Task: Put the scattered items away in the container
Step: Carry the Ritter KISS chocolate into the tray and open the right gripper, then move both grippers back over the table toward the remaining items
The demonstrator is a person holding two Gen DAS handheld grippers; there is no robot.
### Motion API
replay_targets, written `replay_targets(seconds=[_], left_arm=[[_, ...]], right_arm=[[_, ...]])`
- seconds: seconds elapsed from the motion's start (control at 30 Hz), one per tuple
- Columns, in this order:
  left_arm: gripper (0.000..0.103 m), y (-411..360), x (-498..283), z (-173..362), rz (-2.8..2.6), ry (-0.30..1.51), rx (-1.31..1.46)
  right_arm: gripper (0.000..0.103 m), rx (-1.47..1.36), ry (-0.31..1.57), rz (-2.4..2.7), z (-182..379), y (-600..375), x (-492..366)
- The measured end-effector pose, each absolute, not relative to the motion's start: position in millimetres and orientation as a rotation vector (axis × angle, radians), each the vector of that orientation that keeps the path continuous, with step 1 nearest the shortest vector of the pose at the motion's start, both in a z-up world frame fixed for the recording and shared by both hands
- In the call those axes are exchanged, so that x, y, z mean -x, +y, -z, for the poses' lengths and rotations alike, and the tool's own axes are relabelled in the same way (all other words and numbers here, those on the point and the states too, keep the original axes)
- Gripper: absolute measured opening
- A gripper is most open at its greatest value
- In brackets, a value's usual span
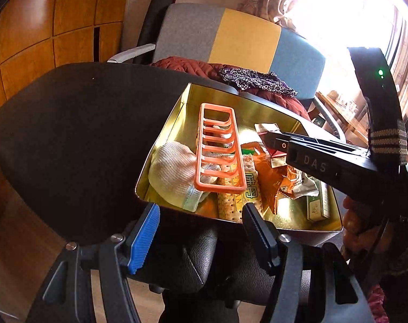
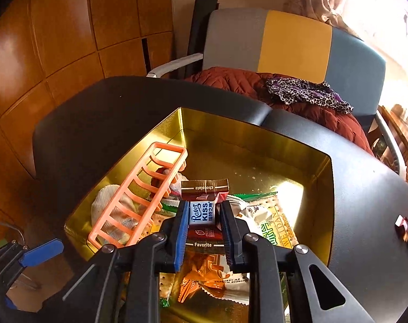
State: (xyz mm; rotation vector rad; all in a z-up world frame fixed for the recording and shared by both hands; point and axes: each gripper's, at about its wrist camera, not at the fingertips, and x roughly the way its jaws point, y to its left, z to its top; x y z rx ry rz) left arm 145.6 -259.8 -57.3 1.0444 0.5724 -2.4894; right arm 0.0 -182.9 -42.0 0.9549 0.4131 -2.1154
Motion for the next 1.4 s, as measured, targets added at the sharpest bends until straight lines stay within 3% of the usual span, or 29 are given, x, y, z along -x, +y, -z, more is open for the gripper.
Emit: replay_targets(seconds=[0.4,1.07,1.4], left_arm=[[0.065,-255.6,-149.7,53.5,2.506,0.571,-1.030],[0.065,-216.6,-136.9,46.1,2.583,0.475,-1.081],[0.065,-161.4,-102.9,40.0,2.700,0.341,-1.166]], right_arm=[[0.040,-0.976,0.351,2.141,39.7,-164.0,-0.4],[0.041,-1.033,0.202,2.264,46.2,-86.2,4.5],[0.047,-1.095,0.100,2.410,55.7,-6.9,12.9]])
